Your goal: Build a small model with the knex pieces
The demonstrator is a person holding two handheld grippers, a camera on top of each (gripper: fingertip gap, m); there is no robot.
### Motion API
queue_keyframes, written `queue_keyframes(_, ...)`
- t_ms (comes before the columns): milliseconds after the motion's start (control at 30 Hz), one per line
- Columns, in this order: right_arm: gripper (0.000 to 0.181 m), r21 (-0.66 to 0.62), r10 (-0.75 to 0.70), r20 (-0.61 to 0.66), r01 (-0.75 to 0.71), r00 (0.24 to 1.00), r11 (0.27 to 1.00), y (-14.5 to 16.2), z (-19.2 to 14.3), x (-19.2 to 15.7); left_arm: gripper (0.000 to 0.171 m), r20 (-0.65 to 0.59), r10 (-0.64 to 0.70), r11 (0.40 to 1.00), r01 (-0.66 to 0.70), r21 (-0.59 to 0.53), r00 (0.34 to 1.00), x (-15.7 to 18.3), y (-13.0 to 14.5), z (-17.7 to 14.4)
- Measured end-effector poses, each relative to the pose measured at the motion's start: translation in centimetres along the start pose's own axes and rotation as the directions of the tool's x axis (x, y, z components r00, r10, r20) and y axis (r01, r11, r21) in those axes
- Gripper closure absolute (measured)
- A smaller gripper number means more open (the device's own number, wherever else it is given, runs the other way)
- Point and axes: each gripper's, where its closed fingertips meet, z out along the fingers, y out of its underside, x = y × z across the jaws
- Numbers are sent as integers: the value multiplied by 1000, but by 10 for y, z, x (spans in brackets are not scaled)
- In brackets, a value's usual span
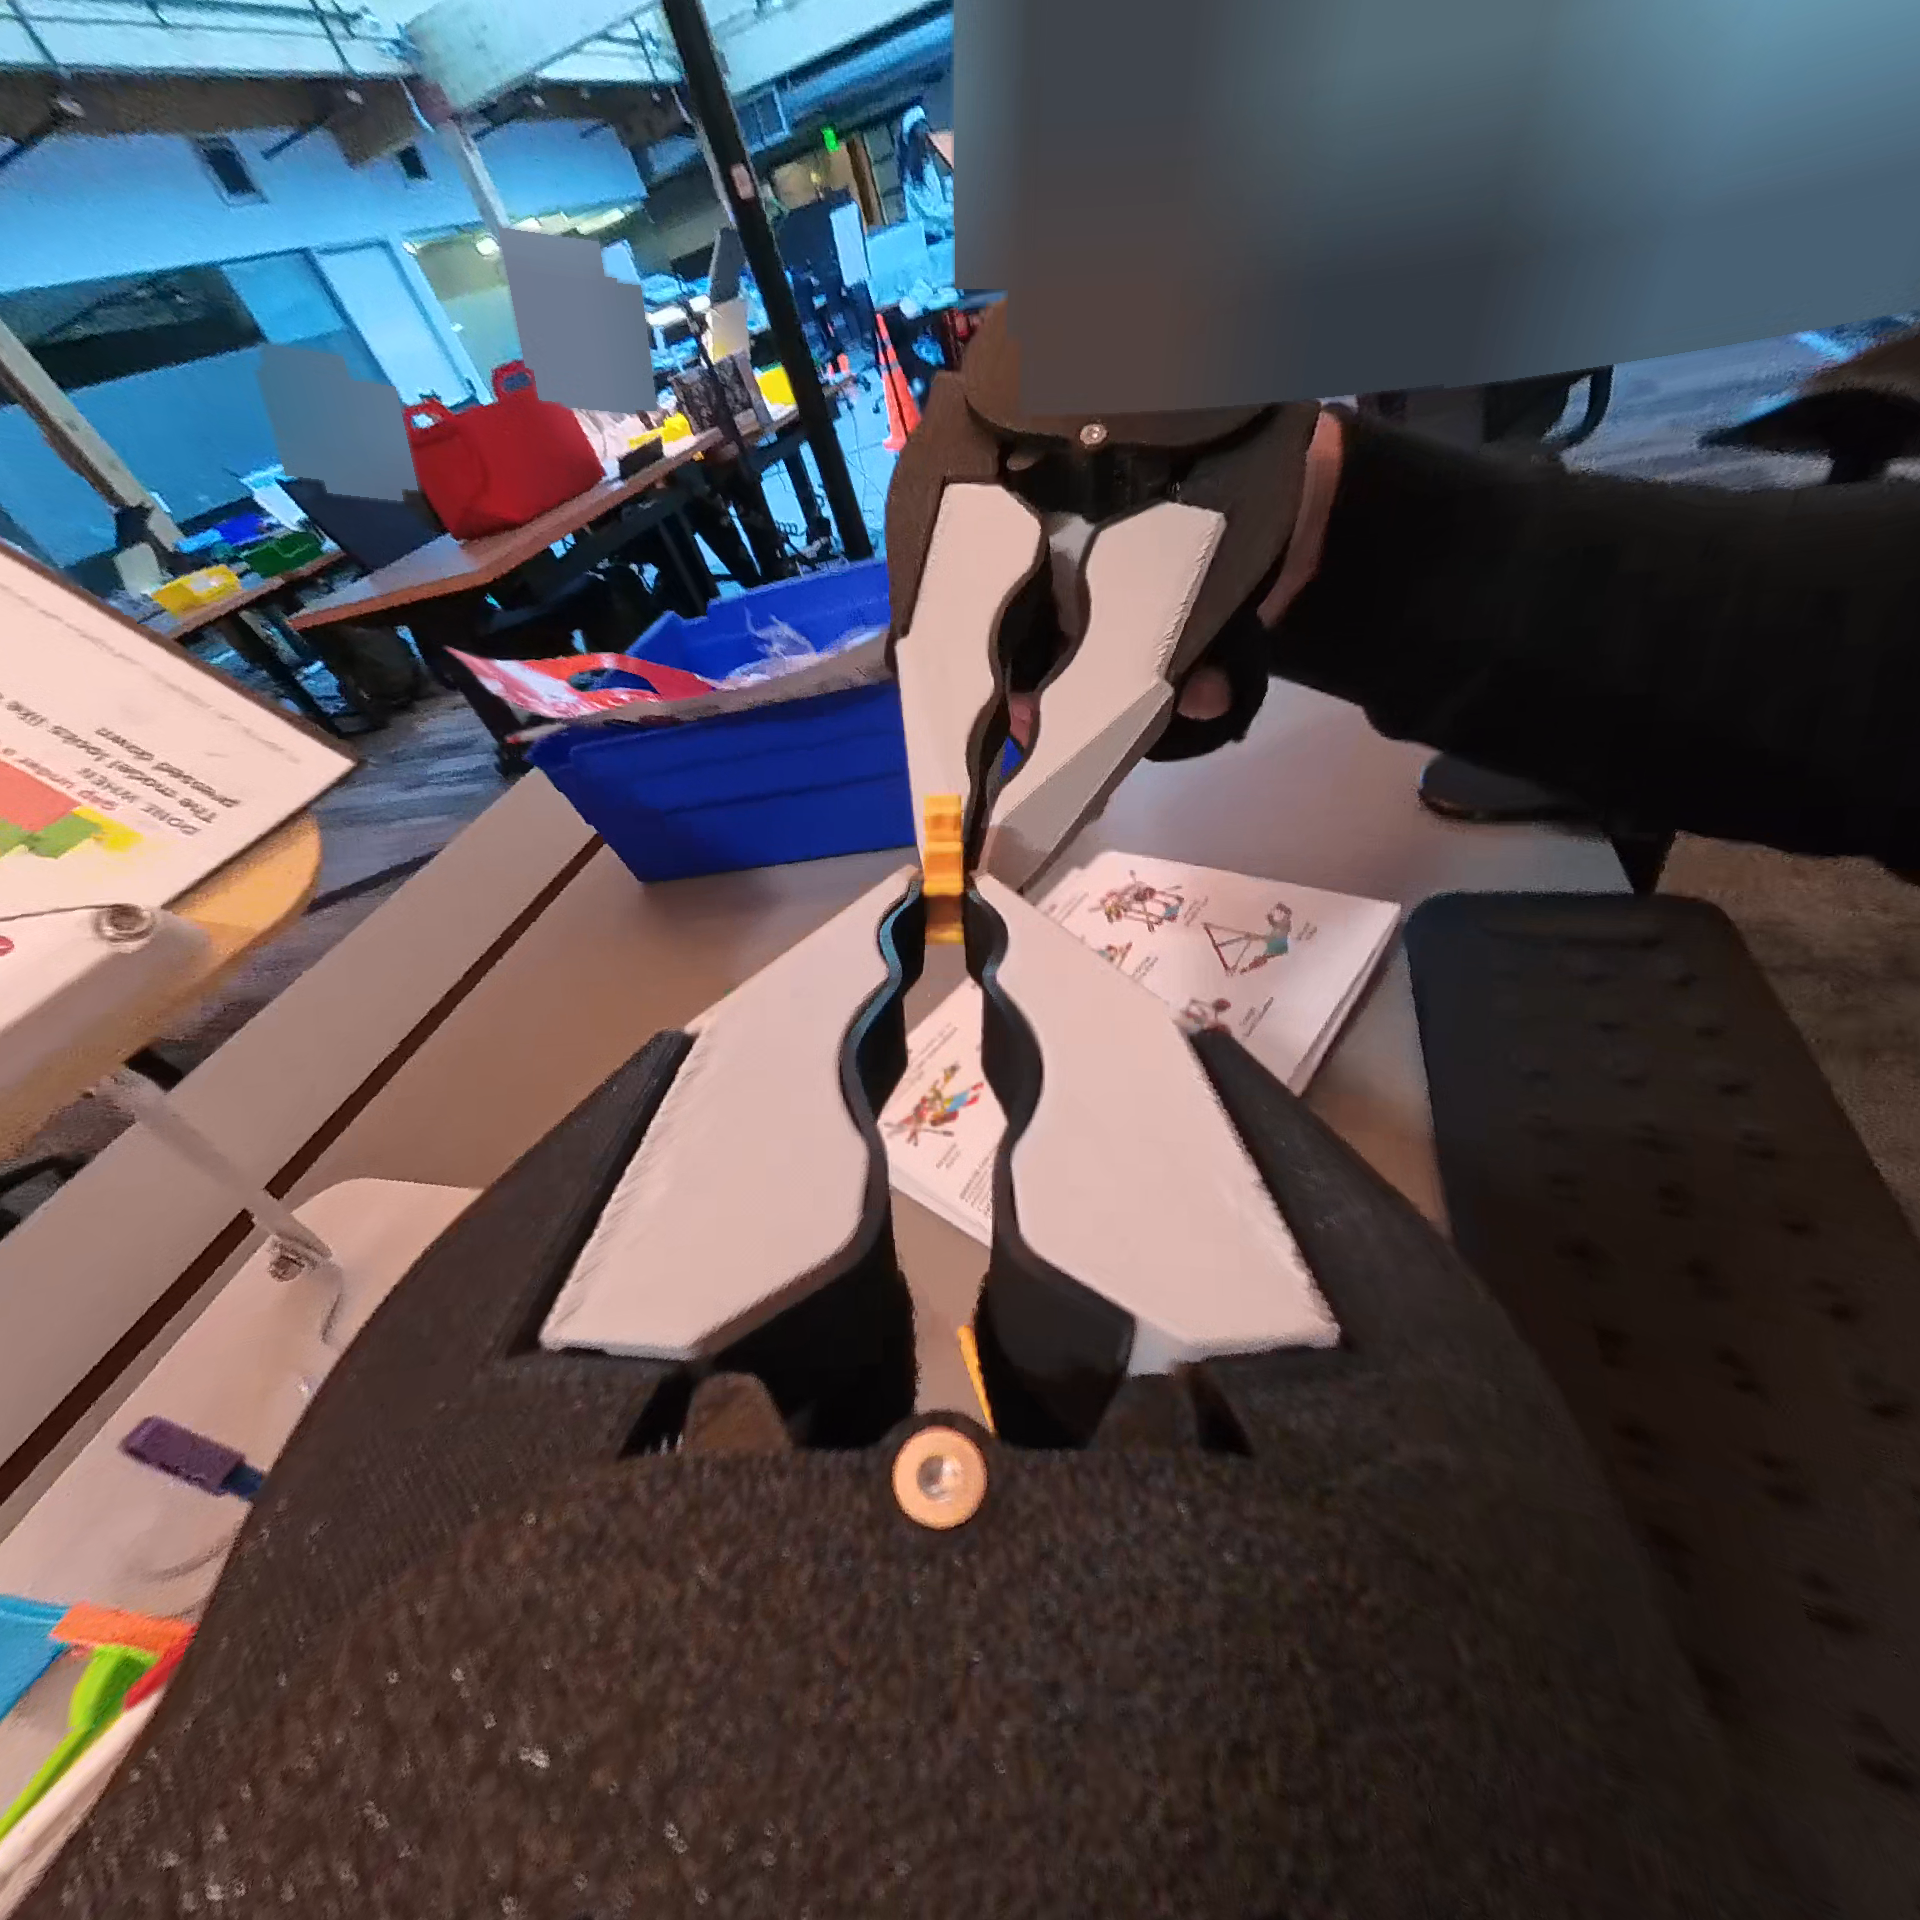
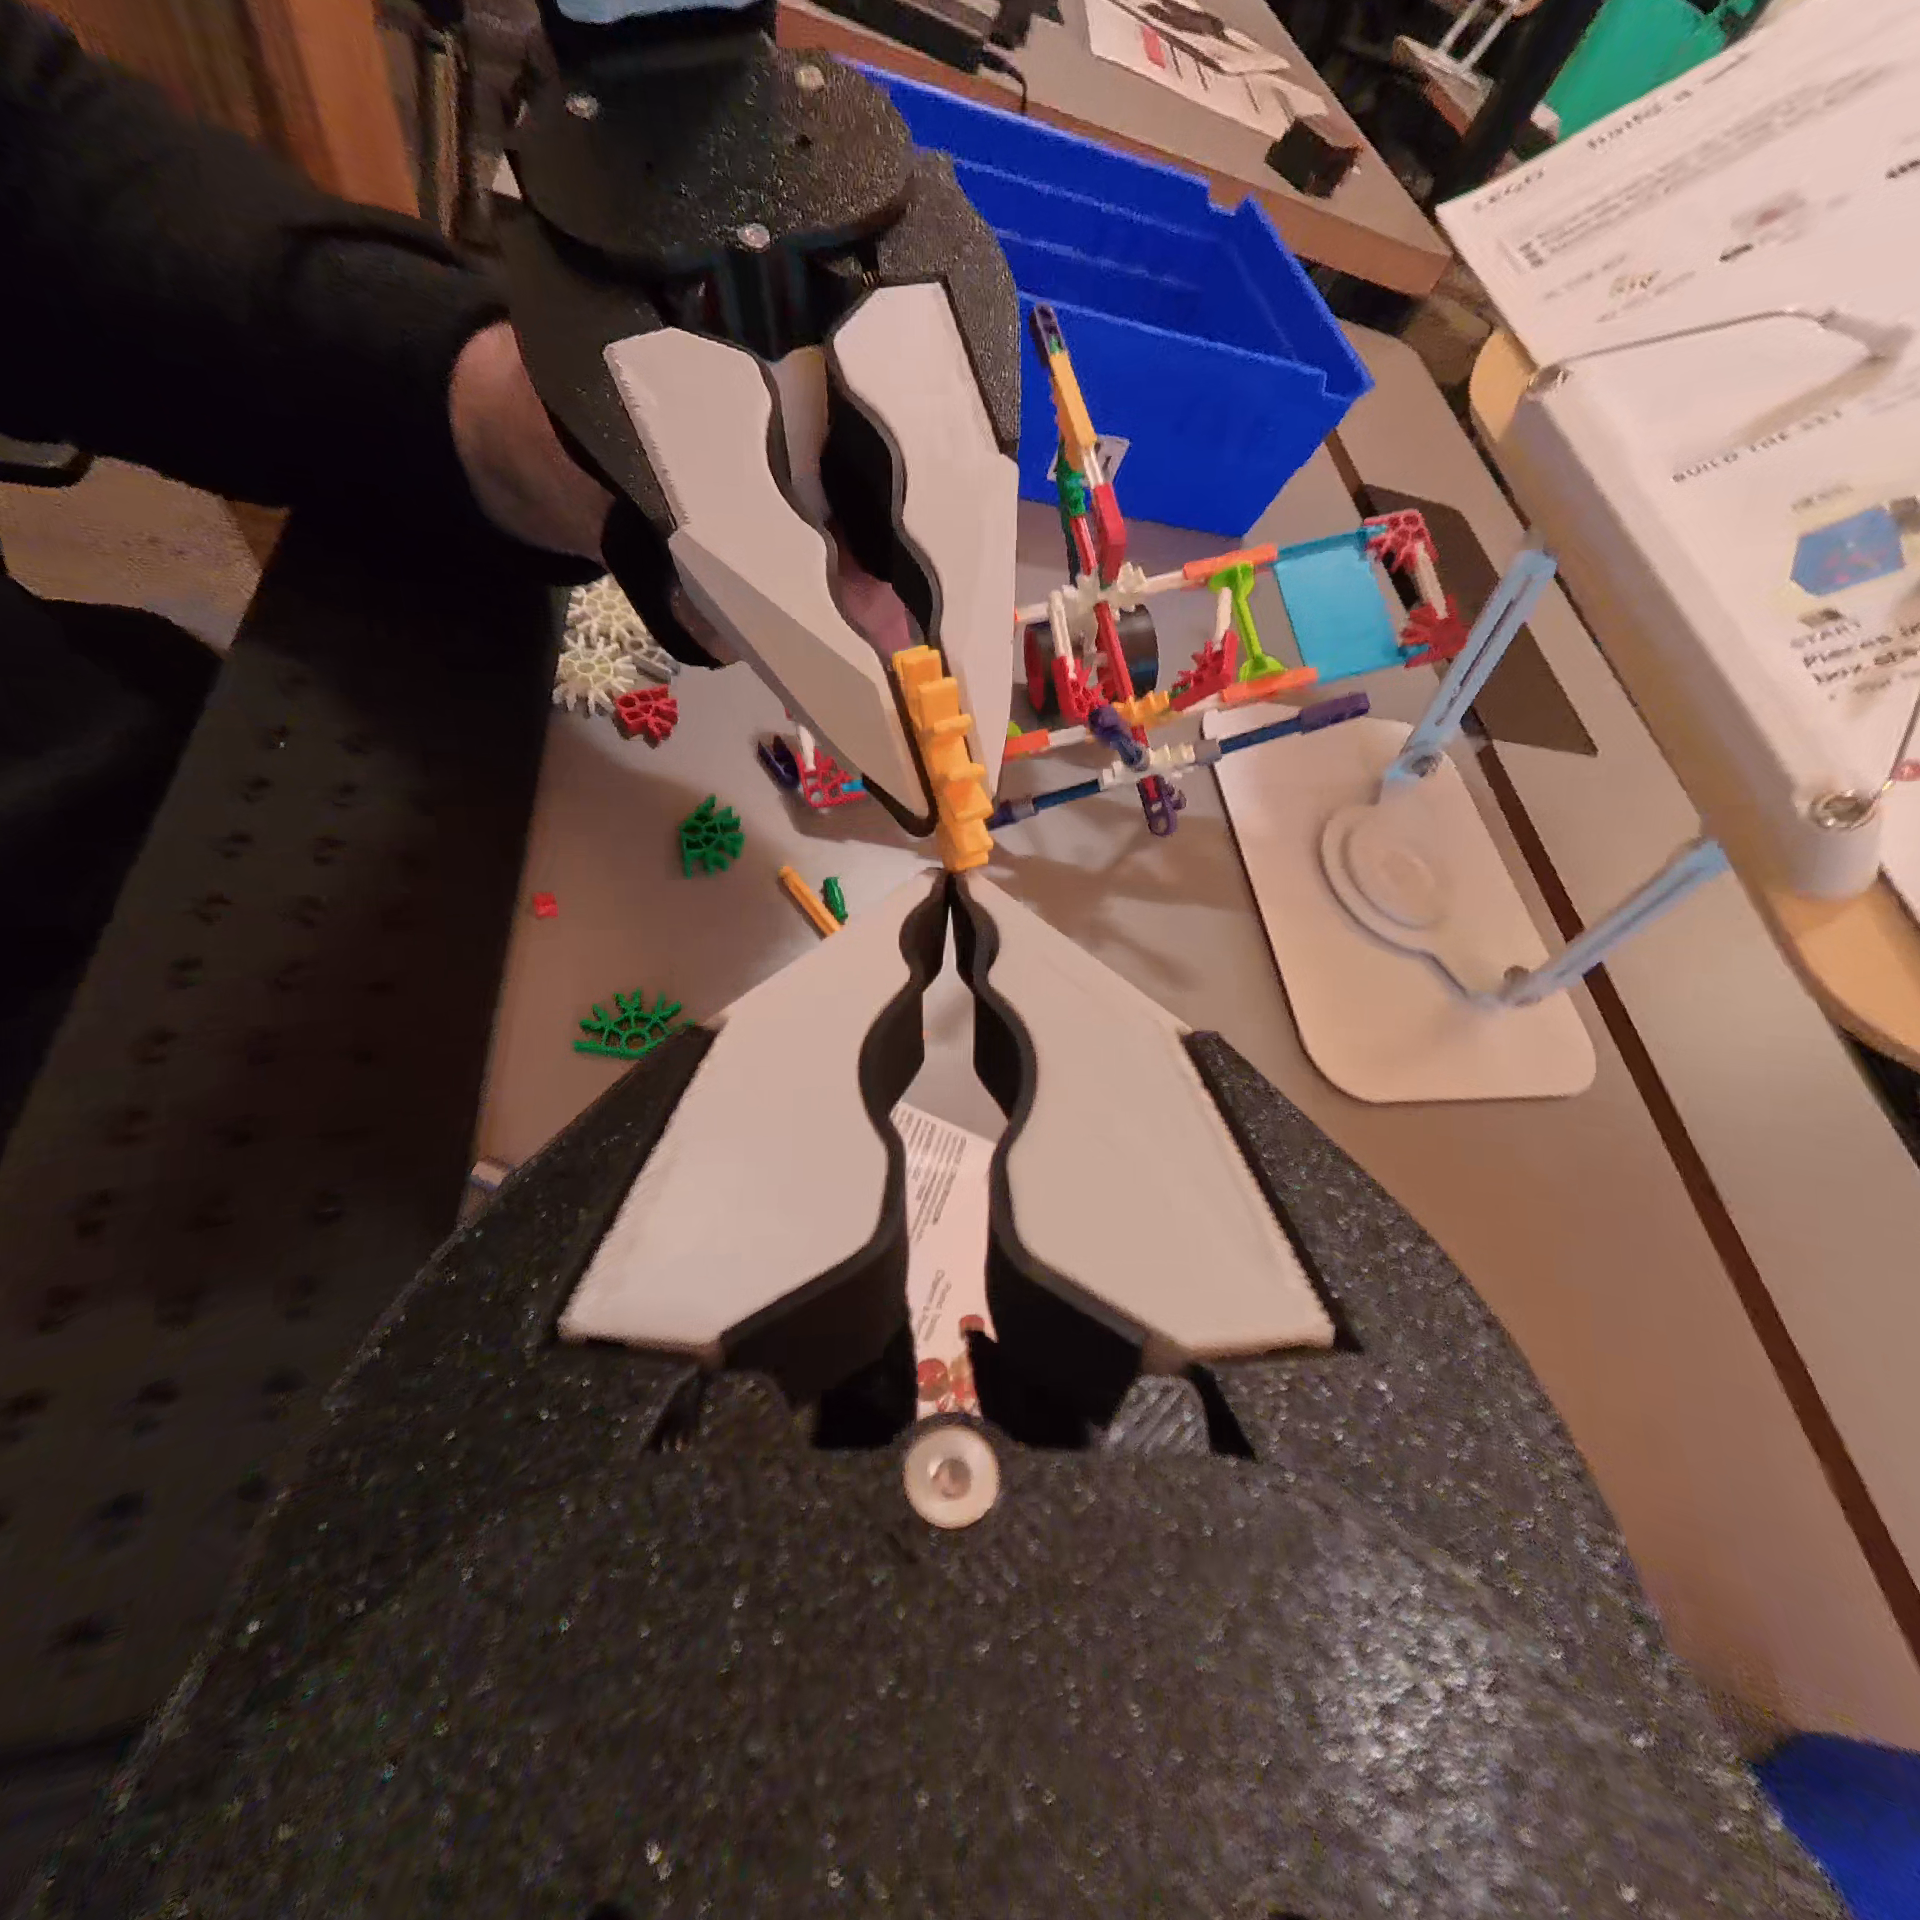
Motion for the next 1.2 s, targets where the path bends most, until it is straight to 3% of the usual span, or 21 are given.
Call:
queue_keyframes(200, 158, 60, 37, 74, -42, 997, 997, -26, -4, 9, 167, 36, -52, 995, 48, 88, 998, -17, -19, -8)
queue_keyframes(300, 157, 78, 49, 81, -55, 995, 995, -32, -2, 12, 167, 20, -75, 990, 72, 121, 997, -18, -22, -10)
queue_keyframes(467, 157, 140, 76, 84, -87, 994, 986, -39, -2, 16, 167, 9, -89, 990, 87, 107, 996, -20, -18, -11)
queue_keyframes(633, 173, 219, 105, 131, -132, 986, 967, -48, -7, 14, 167, -17, -76, 995, 77, 67, 997, -15, -11, -8)
queue_keyframes(833, 172, 228, 116, 139, -146, 984, 963, -44, -4, 12, 166, -47, -100, 994, 102, 40, 994, -14, -5, -8)
queue_keyframes(933, 163, 209, 104, 131, -130, 986, 969, -42, -1, 10, 166, -53, -81, 997, 81, 1, 995, -13, 1, -6)
queue_keyframes(1200, 174, 171, 76, 131, -98, 988, 980, -40, 4, 9, 166, -60, -90, 996, 89, -13, 994, -11, 1, -6)
